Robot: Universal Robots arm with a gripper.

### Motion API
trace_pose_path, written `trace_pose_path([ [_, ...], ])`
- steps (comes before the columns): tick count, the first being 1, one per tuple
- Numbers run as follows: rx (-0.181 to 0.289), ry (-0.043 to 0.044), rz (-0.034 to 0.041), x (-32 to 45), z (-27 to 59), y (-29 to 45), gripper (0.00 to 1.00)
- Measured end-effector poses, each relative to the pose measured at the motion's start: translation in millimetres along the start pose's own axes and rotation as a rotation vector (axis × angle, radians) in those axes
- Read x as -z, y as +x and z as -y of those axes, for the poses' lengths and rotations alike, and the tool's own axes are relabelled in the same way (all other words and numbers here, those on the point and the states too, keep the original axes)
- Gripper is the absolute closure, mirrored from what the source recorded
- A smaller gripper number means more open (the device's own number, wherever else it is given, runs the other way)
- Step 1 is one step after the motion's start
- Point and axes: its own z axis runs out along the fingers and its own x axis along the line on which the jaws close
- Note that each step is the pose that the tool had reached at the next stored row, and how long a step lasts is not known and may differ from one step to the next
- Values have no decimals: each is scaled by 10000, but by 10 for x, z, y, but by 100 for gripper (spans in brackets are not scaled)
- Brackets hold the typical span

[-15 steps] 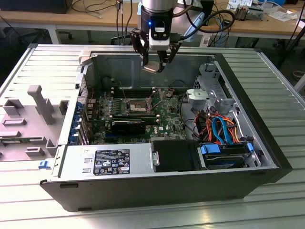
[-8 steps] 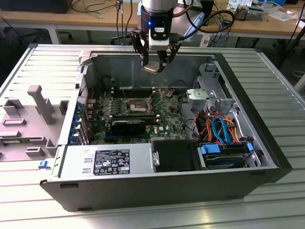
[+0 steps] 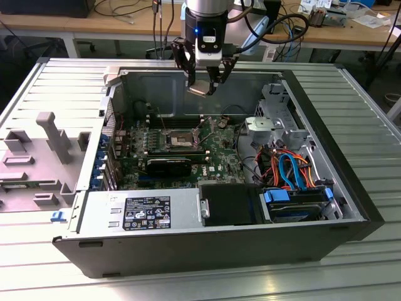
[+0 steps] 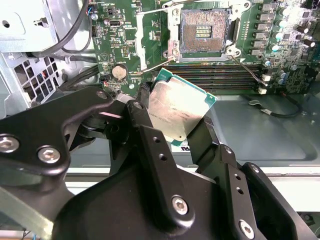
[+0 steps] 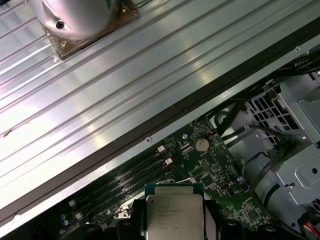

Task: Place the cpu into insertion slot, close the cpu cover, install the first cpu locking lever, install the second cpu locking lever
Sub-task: 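Place the cpu into insertion slot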

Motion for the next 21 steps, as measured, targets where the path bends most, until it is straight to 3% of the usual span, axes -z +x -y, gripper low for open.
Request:
trace_pose_path([
  [21,-235,-5,20,-4,0,0,45],
])
